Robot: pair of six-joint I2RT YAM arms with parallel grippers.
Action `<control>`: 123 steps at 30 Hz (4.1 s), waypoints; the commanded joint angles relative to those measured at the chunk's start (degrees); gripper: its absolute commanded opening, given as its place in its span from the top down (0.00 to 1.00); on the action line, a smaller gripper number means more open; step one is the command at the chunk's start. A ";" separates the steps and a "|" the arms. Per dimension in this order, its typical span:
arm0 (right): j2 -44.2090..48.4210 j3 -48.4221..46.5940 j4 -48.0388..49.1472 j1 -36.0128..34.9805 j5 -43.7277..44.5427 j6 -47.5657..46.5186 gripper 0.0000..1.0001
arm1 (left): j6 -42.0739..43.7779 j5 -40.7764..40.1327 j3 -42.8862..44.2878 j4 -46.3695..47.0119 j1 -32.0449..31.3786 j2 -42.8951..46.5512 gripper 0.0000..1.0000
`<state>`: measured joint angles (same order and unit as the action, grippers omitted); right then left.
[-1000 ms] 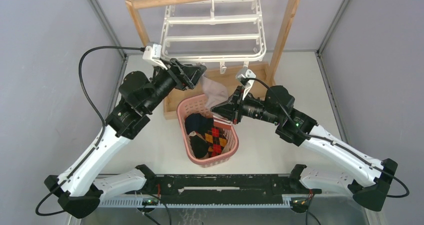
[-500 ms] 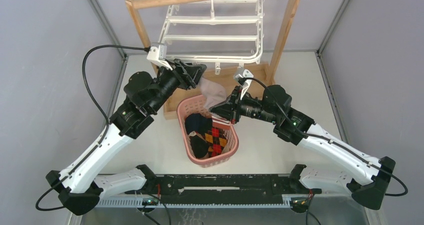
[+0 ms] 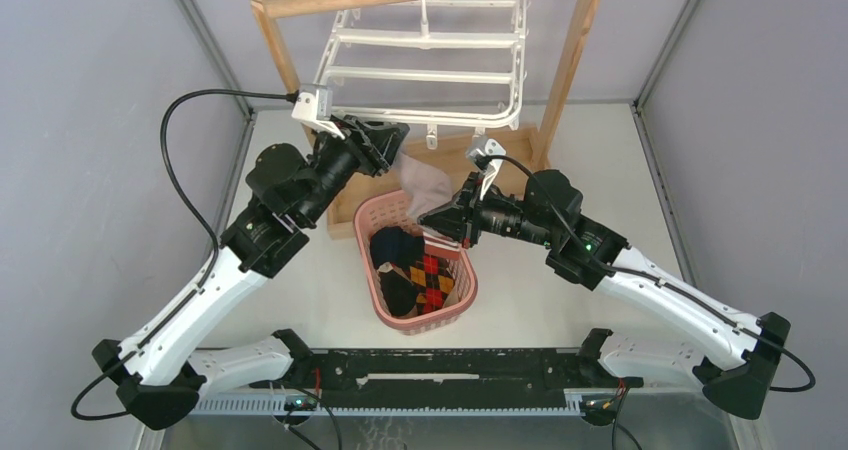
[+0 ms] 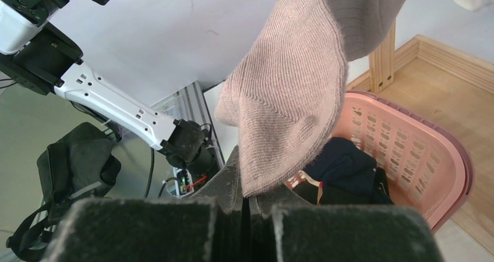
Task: Remove the socks clipped to the hanger
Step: Remove the sock from the hanger, then place the sock in the bin.
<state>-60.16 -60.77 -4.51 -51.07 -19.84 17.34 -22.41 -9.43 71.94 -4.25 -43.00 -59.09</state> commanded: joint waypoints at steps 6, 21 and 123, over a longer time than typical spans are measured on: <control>0.04 -0.26 2.22 0.41 -0.81 0.54 1.00 | 1.62 -1.21 0.39 1.64 -0.31 -0.63 0.53; 0.21 -0.28 2.06 0.82 -1.35 0.51 1.00 | 1.87 -1.17 2.85 -0.93 -0.25 -1.83 0.85; -10.04 6.19 -6.56 -12.08 13.83 2.91 0.41 | 0.48 -5.10 -11.44 -16.21 18.53 1.38 0.54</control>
<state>-74.24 -54.96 -11.16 -62.76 -7.44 19.68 -22.44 -12.95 59.75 -21.67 -27.16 -55.51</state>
